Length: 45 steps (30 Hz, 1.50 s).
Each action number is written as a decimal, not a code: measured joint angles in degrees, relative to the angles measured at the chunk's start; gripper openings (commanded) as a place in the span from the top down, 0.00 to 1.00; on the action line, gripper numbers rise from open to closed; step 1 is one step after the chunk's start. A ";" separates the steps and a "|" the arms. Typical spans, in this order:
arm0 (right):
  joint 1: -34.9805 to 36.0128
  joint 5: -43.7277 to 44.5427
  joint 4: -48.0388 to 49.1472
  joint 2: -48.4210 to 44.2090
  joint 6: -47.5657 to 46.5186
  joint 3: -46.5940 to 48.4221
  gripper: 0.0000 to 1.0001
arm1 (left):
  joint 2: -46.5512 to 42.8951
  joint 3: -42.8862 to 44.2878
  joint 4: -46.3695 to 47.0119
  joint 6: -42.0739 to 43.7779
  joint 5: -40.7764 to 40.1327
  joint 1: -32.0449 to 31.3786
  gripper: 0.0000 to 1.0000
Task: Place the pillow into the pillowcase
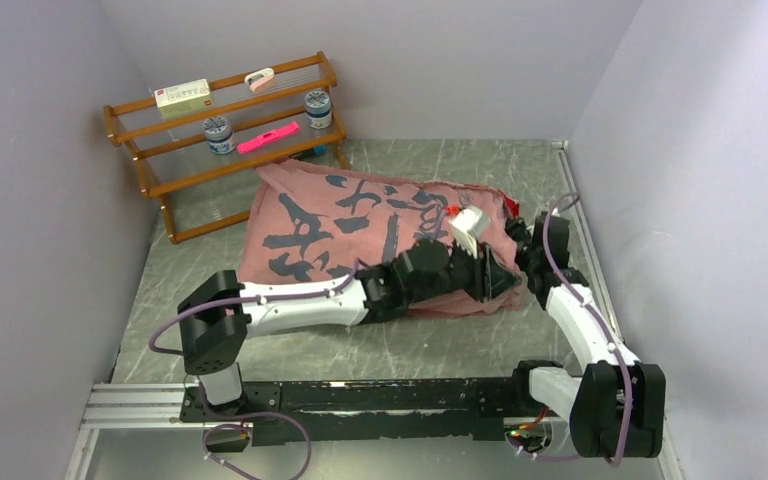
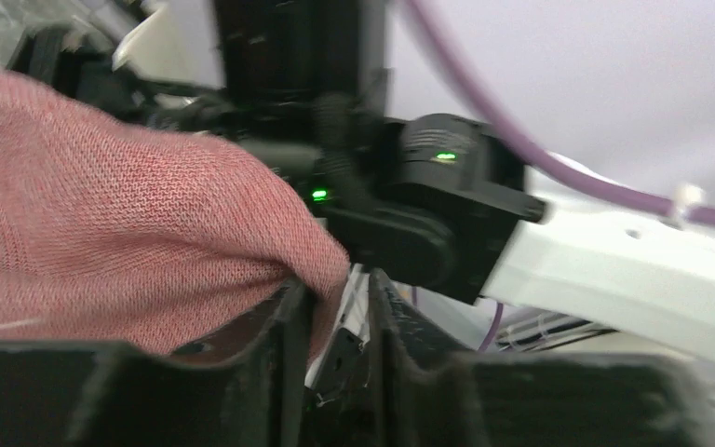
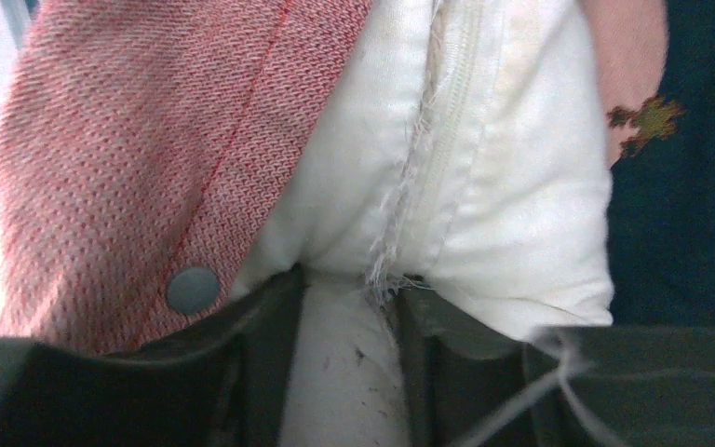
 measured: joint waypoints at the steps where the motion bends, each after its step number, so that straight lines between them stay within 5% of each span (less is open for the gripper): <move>1: -0.02 1.31 -2.69 0.07 -1.36 2.23 0.40 | 0.15 0.24 -0.15 -0.09 1.22 1.29 0.43; 7: -4.90 9.79 -18.99 0.63 -9.07 16.00 0.23 | 0.00 4.39 -7.28 2.51 5.77 7.69 0.23; 16: -13.33 14.93 -30.25 -2.27 -15.63 20.17 0.27 | -11.19 6.27 -26.64 10.88 2.12 9.84 0.20; 19: -13.31 16.94 -30.60 -3.02 -16.90 23.19 0.30 | -14.97 5.88 -30.82 11.37 1.14 16.55 0.20; 25: -13.68 19.52 -30.38 -2.73 -20.06 25.81 0.52 | -16.04 2.84 -37.51 13.05 -2.03 28.61 0.20; 31: -14.64 16.92 -29.75 1.68 -23.34 25.92 0.33 | -15.04 -1.25 -42.84 13.66 -2.08 31.41 0.17; 36: -15.30 11.17 -25.90 8.92 -25.31 25.24 0.34 | -15.04 -5.53 -42.91 13.86 -1.77 33.14 0.17; 41: -15.26 5.46 -18.03 12.68 -25.90 23.08 0.52 | -13.68 -8.22 -37.33 13.68 3.28 38.58 0.18; 45: -15.28 4.39 -11.96 19.04 -26.69 24.79 0.80 | -9.86 -6.93 -33.31 13.66 6.08 41.72 0.18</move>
